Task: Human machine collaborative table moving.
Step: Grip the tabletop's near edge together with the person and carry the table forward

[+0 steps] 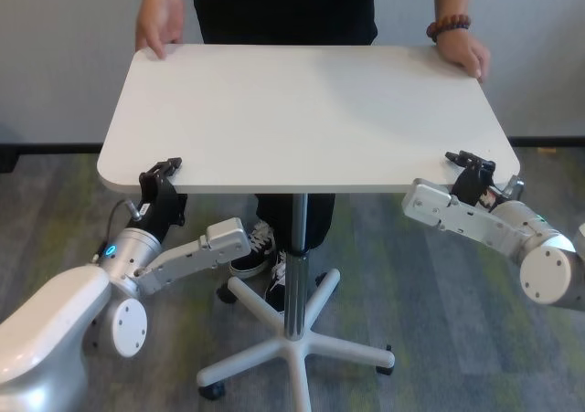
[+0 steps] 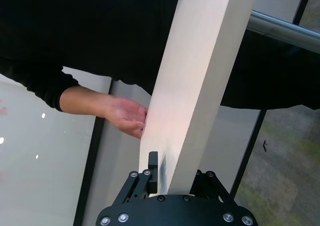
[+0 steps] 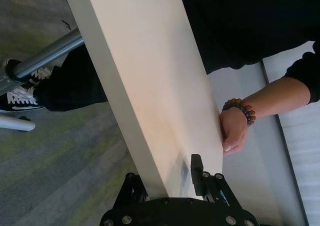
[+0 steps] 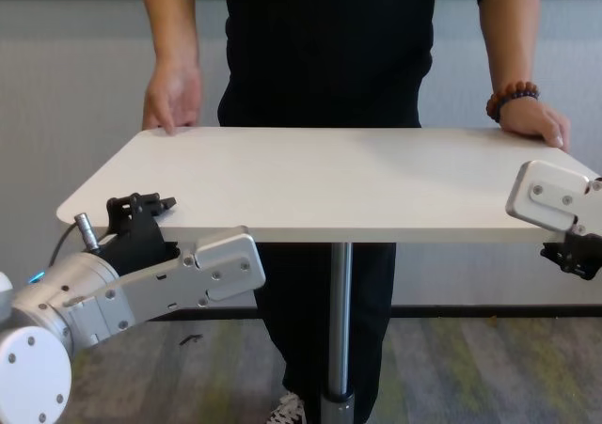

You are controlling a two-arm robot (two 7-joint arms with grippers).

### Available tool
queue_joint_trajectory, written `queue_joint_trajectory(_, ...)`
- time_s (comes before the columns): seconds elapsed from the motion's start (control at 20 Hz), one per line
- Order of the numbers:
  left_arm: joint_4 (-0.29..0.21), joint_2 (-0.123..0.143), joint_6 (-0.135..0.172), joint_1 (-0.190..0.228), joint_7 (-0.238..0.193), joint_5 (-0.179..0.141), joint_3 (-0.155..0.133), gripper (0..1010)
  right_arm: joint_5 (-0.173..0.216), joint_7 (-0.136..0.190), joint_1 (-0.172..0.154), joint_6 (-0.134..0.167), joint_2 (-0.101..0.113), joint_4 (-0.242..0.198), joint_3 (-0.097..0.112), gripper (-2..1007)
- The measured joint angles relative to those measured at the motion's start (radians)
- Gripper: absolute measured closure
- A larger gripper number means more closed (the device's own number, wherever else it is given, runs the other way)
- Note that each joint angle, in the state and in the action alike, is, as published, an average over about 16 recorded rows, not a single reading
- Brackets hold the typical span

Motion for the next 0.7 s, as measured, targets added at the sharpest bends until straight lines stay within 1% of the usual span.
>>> queue_joint_trajectory(0.35, 0.041, -0.012, -0.003, -0.022, 0.014, -0.003, 0.007, 696, -0.004, -0.018, 0.051, -0.025, -0.016, 0.070, -0.020, 586)
queue_joint_trajectory(0.7, 0.079, -0.023, -0.008, -0.043, 0.026, -0.009, 0.012, 696, -0.005, -0.036, 0.088, -0.045, -0.029, 0.126, -0.036, 586)
